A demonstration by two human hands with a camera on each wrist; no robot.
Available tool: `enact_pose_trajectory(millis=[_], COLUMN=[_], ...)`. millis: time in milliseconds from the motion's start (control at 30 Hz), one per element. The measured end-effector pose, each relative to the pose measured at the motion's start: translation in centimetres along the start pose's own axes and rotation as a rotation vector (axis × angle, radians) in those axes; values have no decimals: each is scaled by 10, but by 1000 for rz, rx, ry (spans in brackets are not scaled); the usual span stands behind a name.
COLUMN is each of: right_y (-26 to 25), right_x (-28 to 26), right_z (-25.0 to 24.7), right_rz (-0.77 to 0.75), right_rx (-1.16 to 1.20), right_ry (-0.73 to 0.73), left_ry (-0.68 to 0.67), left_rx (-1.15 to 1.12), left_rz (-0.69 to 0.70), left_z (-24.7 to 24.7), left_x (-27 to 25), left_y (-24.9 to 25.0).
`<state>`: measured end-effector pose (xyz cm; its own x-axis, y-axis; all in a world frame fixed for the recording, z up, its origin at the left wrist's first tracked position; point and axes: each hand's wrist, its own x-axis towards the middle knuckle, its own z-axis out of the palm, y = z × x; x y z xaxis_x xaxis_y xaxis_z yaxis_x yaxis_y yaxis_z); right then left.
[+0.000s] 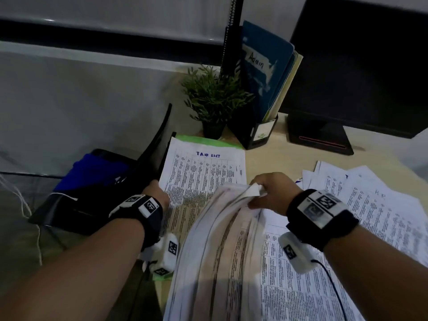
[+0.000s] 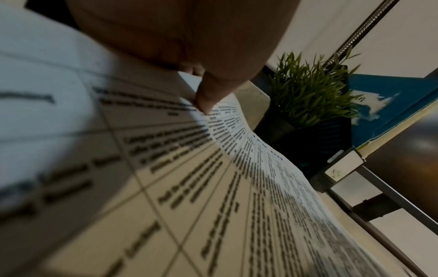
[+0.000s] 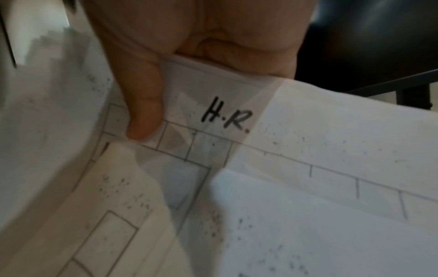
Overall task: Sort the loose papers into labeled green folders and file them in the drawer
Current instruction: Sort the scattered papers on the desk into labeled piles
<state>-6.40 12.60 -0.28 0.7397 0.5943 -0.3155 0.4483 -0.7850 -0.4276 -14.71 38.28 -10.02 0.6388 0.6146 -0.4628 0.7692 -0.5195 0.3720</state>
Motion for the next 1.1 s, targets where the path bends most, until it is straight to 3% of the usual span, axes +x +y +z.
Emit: enact_pose_trajectory(millis=[100,367,500,600,667,733,833,1000,1100], right_y=[-5,-15,7,47,74,92,99,104,113], right_x=[15,47,30,-1,-33,-66,-98,-120,-136], right_z=[7,36,26,13,7,10,37,66,63], right_rz=[29,119,221,369,438,407,329,177,83], right_rx=[-94,-319,-248,-141,-60,-96,-193,-277,-166], right_ry=[-31,-21,42,-13,-97,-251,-407,-288,-243], left_ry=[23,55,149,167,70,-75,-127,-110,-103], left_rx=[-37,202,116,135,190,352,539,718,744], left_rz=[-12,19,217,476,675,772,683,533,441], left_z=[-2,-8,-7,8,33,64,87,97,99], left_x=[3,-14,-41,-74,-103,-123,-130,-131,-150], left_y=[0,0,12,31,47,57,63,71,82])
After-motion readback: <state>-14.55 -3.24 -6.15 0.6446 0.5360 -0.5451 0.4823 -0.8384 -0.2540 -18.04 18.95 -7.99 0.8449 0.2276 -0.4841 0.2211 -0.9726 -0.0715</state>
